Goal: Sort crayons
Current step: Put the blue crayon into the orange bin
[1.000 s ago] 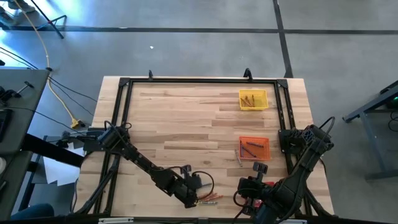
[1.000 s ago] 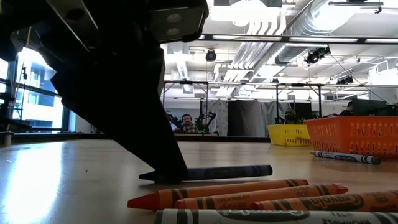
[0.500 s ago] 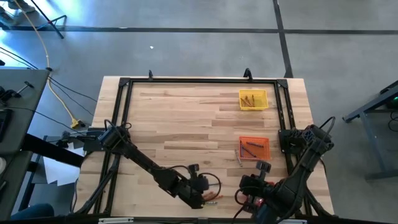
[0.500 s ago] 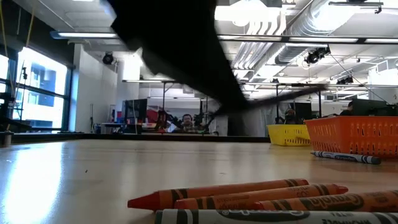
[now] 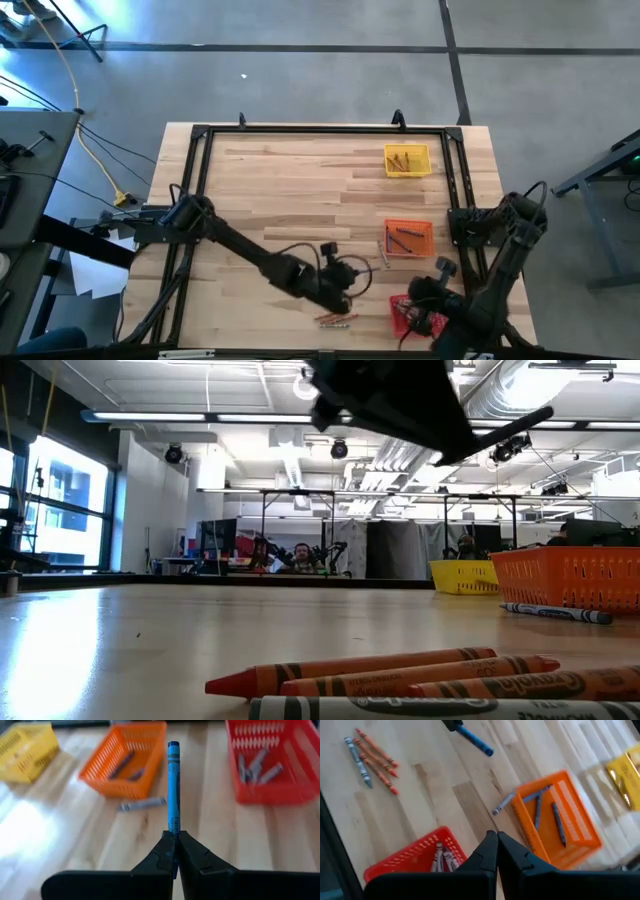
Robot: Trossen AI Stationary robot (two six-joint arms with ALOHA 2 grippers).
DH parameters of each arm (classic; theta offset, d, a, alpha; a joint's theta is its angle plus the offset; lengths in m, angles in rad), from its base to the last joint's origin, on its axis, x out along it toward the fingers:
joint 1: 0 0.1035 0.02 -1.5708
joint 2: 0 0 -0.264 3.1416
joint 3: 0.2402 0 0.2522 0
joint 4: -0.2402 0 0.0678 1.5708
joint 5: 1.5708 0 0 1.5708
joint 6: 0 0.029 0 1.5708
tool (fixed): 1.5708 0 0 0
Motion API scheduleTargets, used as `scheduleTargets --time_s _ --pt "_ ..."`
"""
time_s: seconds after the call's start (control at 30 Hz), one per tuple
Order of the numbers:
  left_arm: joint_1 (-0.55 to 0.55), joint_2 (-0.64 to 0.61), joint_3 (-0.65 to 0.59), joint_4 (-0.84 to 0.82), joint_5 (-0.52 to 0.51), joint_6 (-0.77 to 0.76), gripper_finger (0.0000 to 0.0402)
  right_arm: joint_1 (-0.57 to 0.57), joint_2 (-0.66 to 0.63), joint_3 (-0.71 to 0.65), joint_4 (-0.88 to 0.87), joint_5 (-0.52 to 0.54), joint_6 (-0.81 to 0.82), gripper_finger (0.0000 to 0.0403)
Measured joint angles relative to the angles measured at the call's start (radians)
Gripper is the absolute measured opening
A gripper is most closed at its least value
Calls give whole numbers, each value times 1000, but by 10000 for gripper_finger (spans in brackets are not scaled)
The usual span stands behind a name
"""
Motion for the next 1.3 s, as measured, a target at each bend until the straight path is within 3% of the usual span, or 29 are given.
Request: scheduleTargets --time_s 0.3,0.5,0.8,1.3 --pt "124 0 0 296 144 185 0 156 -188 -251 0 68 396 0" --pt "206 0 1 416 234 221 0 214 -248 -384 0 76 558 0" --pt "292 67 18 570 385 195 0 219 -260 -447 1 69 590 0" --pt "334 326 309 497 446 171 0 219 -260 -446 0 75 586 0"
